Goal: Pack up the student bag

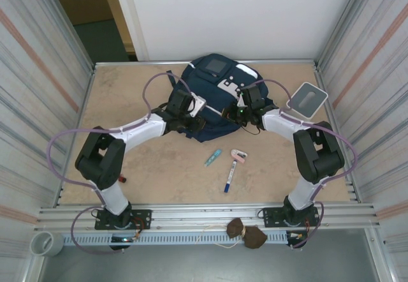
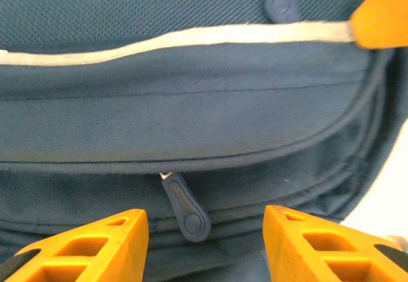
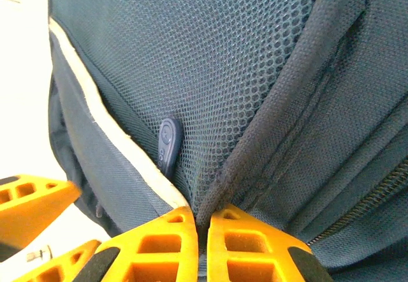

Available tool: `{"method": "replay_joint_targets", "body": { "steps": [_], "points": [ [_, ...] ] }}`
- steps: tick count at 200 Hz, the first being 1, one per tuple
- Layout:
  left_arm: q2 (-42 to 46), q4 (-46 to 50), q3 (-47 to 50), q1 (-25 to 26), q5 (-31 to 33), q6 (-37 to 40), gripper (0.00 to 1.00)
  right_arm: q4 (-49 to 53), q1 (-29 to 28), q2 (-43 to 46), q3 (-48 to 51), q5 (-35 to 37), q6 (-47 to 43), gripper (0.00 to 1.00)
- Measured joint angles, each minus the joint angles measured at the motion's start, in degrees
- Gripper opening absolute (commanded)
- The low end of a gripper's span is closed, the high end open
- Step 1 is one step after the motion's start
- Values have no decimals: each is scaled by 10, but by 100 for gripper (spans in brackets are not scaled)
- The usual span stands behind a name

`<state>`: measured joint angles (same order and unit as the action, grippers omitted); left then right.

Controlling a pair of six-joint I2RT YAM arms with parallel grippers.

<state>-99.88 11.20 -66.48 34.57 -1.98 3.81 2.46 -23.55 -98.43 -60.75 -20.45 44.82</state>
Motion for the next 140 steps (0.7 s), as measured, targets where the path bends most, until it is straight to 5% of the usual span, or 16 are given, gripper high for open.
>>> {"method": "replay_joint_targets", "body": {
  "steps": [41,114,140],
  "points": [
    [-40,28,-24,0,18,-1,47,-4,1,2,0,-7,3,0],
    [-47,40,-39,-7,33,7,0,20,6,2,-10,-6,-14,0],
    [-39,38,-36,-25,17,9,0,48,15,2,-22,-9,-46,0]
  ]
}}
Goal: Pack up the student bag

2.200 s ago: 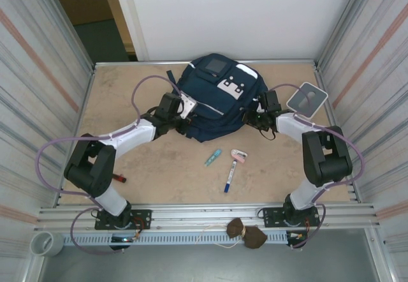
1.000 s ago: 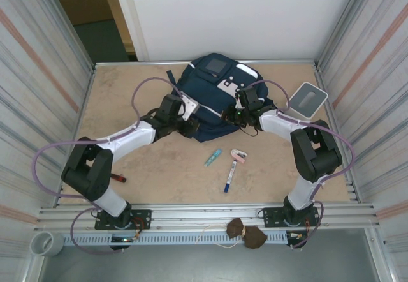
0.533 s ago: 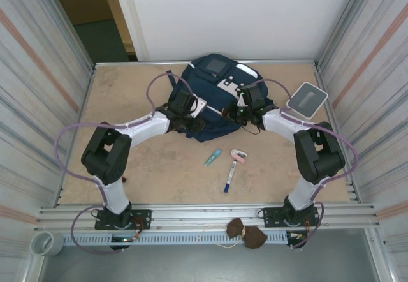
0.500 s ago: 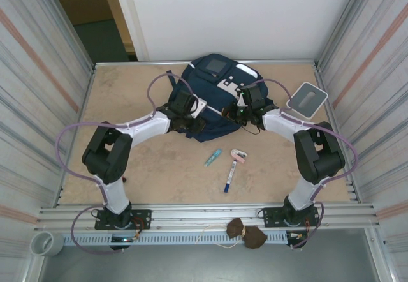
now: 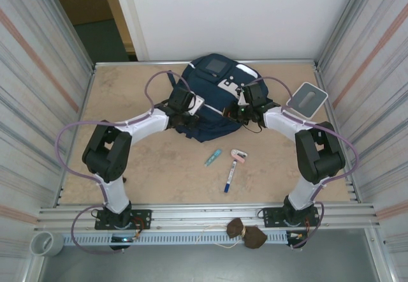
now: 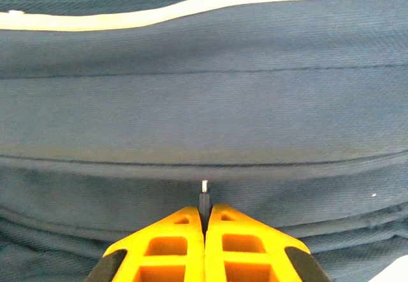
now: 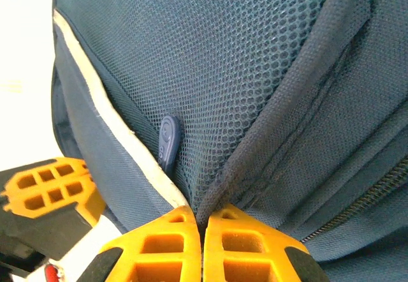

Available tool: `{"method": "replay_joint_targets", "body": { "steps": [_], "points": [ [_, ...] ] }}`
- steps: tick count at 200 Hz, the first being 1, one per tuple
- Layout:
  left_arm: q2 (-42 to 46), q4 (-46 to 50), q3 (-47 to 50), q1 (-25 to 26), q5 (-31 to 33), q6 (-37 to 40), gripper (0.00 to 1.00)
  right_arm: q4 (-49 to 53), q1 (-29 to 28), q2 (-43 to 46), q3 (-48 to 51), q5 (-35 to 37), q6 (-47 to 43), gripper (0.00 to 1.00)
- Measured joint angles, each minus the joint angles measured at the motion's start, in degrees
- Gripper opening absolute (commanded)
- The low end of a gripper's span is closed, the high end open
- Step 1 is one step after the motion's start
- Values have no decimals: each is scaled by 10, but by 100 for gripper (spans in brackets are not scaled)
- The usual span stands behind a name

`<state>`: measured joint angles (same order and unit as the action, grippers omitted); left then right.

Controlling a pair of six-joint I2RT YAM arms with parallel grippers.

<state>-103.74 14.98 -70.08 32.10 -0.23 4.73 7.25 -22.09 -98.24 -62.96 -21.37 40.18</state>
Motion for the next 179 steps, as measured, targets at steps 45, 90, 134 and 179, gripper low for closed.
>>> {"method": "replay_joint_targets", "body": {
  "steps": [45,90,134,179],
  "points": [
    [27,-16,36,-32,-8,9,0,49,35,6,-3,-23,-57,0],
    [44,-26,57,-33,-17,15,0,89,56,7,-25,-55,-87,0],
    [73,-32,74,-38,0,14,0,124,50,-36,-92,-77,-90,0],
    [100,-26,89,-48,14,-3,0,138,31,-107,-190,-75,-87,6]
  ]
}}
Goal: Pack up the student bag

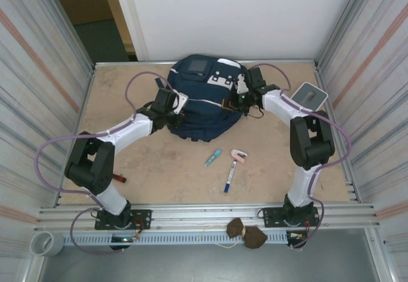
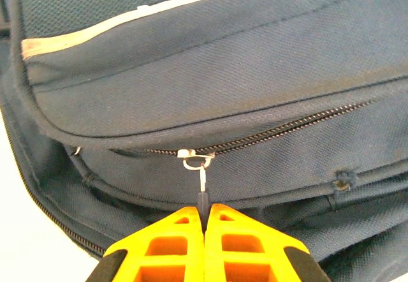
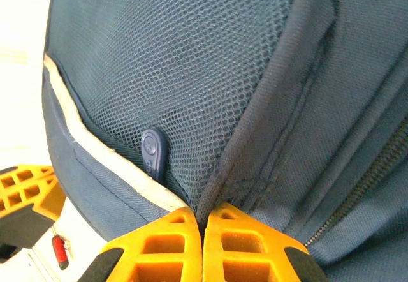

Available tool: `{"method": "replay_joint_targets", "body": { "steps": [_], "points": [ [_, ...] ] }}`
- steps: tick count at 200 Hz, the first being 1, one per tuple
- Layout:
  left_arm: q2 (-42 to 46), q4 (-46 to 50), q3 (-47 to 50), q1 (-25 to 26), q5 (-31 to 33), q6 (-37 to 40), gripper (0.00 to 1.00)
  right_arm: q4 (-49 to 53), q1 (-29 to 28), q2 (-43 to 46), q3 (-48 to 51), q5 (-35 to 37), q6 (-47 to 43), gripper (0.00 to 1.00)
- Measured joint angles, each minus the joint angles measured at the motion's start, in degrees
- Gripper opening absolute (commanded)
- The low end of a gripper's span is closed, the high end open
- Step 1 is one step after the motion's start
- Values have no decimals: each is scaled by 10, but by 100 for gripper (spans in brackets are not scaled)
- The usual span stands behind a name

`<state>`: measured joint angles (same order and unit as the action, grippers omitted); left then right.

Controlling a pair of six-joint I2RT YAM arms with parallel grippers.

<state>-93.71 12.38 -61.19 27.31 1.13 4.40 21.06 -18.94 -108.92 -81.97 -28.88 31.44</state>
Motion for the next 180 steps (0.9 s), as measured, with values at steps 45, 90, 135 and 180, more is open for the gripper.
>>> {"method": "replay_joint_targets", "body": {
  "steps": [45,90,135,180],
  "points": [
    [0,0,1,39,-11,-24,0,8,16,-25,-59,36,7,32],
    [-24,2,-38,93,-48,-47,0,-7,30,83,66,87,9,65],
    [-28,0,-49,104,-70,-60,0,-52,0,172,213,126,43,69],
    [-26,-3,-42,106,-64,-61,0,-91,-13,93,196,131,60,21]
  ]
}}
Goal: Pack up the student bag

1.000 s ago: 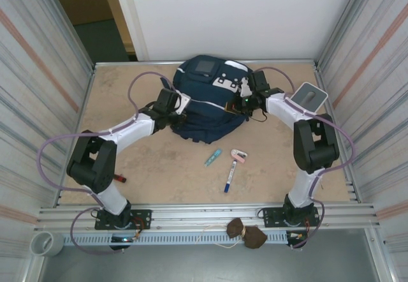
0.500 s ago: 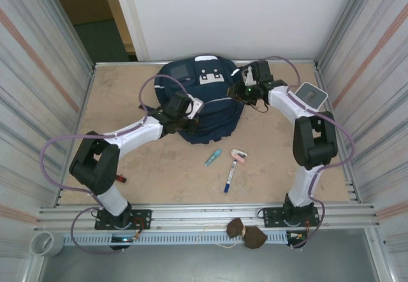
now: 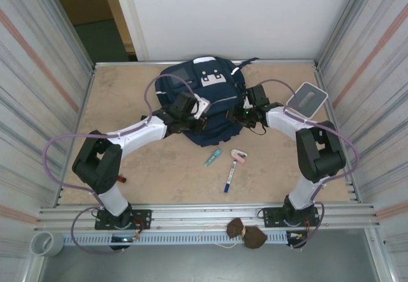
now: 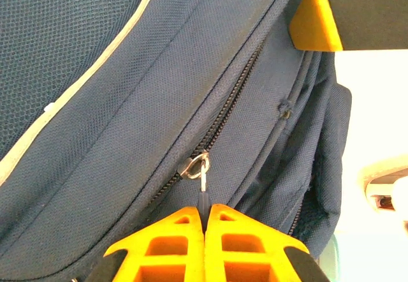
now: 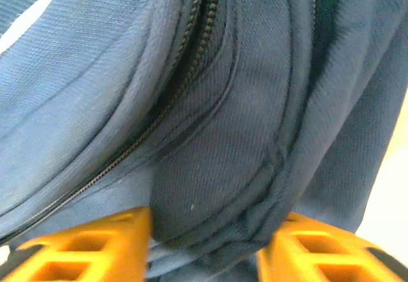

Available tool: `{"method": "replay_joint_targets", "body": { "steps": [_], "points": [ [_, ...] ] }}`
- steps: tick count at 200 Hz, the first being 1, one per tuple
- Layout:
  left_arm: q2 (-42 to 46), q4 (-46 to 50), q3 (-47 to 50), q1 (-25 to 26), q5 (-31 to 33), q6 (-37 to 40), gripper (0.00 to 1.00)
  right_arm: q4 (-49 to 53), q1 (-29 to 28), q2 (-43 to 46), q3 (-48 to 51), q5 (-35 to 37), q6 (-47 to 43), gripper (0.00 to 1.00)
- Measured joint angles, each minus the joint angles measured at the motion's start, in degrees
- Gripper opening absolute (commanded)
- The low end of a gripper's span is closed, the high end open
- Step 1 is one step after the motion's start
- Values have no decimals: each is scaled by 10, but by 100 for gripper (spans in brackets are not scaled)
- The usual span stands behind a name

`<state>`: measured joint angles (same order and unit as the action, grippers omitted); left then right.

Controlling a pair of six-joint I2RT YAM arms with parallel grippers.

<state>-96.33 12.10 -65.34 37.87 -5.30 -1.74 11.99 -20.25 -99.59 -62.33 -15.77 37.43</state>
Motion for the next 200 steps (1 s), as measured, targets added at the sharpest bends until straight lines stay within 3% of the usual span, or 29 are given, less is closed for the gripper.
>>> {"method": "replay_joint_targets", "body": {
  "steps": [36,92,140,178,200],
  "points": [
    [20,-5,39,-9,18,3,0,-1,1,-3,0,12,-3,0],
    [56,-6,81,-84,13,18,0,0,26,14,11,17,-24,0],
    [56,-19,81,-113,3,29,0,0,26,15,11,11,-67,0],
    [2,-12,33,-120,28,32,13,0,28,15,11,9,-97,0],
    [-14,0,17,-121,47,34,30,-1,30,15,11,6,-109,0]
  ]
}}
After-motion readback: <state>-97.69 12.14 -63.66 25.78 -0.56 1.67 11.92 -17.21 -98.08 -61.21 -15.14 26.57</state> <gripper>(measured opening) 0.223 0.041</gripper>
